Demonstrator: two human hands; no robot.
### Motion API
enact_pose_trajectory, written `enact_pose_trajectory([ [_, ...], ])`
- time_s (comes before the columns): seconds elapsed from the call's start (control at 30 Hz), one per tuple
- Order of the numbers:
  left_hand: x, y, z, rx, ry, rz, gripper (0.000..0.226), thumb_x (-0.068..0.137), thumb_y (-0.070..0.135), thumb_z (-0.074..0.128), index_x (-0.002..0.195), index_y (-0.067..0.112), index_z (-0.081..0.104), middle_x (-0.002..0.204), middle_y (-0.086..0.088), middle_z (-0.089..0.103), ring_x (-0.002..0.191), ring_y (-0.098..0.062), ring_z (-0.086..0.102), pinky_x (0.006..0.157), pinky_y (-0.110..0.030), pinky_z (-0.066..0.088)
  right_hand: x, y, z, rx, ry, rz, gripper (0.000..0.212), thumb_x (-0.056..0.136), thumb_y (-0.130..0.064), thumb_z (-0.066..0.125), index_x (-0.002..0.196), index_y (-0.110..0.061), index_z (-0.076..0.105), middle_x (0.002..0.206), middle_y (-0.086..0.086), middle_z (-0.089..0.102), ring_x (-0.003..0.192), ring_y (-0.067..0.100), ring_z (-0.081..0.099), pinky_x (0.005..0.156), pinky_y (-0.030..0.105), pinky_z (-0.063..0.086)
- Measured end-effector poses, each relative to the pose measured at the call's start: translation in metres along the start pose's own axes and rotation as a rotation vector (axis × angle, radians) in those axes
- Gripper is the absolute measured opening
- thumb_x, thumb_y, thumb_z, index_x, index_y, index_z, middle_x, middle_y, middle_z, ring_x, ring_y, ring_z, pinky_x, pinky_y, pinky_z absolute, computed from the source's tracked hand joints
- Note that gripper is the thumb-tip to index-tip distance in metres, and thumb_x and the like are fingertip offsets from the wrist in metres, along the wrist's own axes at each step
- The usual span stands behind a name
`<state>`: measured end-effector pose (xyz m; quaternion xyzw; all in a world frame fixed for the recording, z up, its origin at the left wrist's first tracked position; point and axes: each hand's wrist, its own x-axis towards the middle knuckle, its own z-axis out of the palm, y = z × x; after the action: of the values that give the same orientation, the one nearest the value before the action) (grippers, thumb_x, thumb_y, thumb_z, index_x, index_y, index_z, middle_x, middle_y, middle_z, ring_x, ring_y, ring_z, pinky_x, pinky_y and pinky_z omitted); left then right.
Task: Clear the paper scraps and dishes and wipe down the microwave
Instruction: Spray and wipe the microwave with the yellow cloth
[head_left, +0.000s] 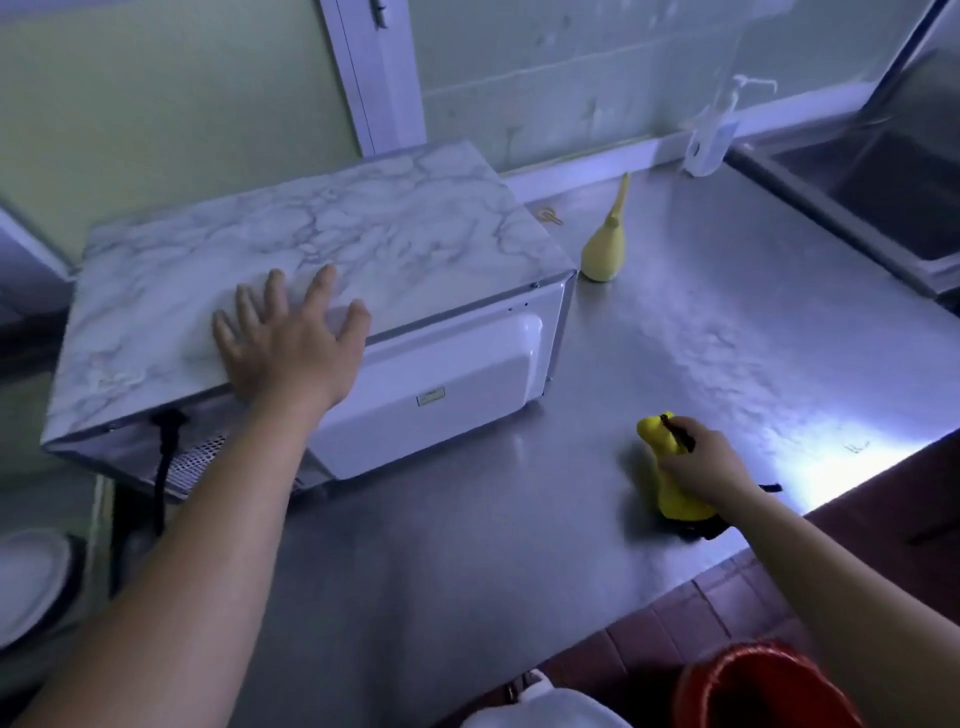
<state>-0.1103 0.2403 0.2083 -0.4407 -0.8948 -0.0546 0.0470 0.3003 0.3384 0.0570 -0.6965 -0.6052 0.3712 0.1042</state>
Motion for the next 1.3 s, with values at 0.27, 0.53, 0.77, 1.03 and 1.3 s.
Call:
enact_pose_trajectory([
  [0.27, 0.001, -0.004, -0.002, -0.025, -0.047, -0.001, 0.065, 0.092, 0.073, 0.013, 0.152, 0.051, 0.014, 0.167, 0.004, 0.01, 0.152, -0.03, 0.008, 0.12, -0.053, 0.004, 0.011, -0.054, -0.005, -0.022, 0.095, -0.2, 0.037, 0.091, -0.034, 0.067, 0.125, -0.021, 0.065, 0.129, 0.01, 0.059, 0.104, 0.028, 0.059, 0.086, 0.036, 0.044],
  [0.53, 0.007, -0.024, -0.02, -0.109, -0.174, 0.091, 0.064, 0.094, 0.071, 0.023, 0.154, 0.048, 0.018, 0.166, 0.013, 0.007, 0.153, -0.019, 0.007, 0.121, -0.05, 0.006, -0.055, -0.219, -0.02, 0.275, 0.428, -1.047, 0.018, 0.092, -0.016, 0.058, 0.089, -0.009, 0.075, 0.094, -0.001, 0.069, 0.096, 0.015, 0.056, 0.084, 0.03, 0.041],
  [0.77, 0.018, -0.039, -0.019, -0.084, -0.163, -0.168, 0.083, 0.088, 0.078, 0.012, 0.158, 0.034, 0.002, 0.167, 0.005, -0.005, 0.153, -0.016, -0.002, 0.122, -0.048, 0.002, 0.029, -0.318, 0.01, -0.41, 0.054, -0.849, 0.072, 0.095, -0.066, 0.039, 0.154, -0.026, 0.03, 0.165, 0.008, 0.018, 0.152, 0.028, 0.011, 0.119, 0.048, 0.012],
  [1.03, 0.025, -0.037, -0.01, -0.05, -0.148, -0.233, 0.086, 0.084, 0.08, 0.007, 0.157, 0.036, -0.003, 0.166, 0.005, -0.011, 0.153, -0.017, -0.008, 0.122, -0.048, -0.003, 0.117, -0.409, 0.034, -0.69, 0.016, -0.859, 0.106, 0.068, -0.093, 0.006, 0.154, -0.031, 0.019, 0.165, -0.003, 0.016, 0.152, 0.022, 0.011, 0.113, 0.063, 0.017],
  [1.3, 0.023, -0.038, -0.004, -0.018, -0.038, -0.226, 0.078, 0.081, 0.081, 0.006, 0.153, 0.051, 0.01, 0.167, 0.007, 0.004, 0.153, -0.014, 0.003, 0.121, -0.047, 0.003, 0.156, -0.453, 0.044, -0.719, -0.025, -0.878, 0.106, 0.066, -0.098, 0.009, 0.139, -0.03, 0.042, 0.148, 0.006, 0.044, 0.141, 0.025, 0.036, 0.111, 0.067, 0.015],
])
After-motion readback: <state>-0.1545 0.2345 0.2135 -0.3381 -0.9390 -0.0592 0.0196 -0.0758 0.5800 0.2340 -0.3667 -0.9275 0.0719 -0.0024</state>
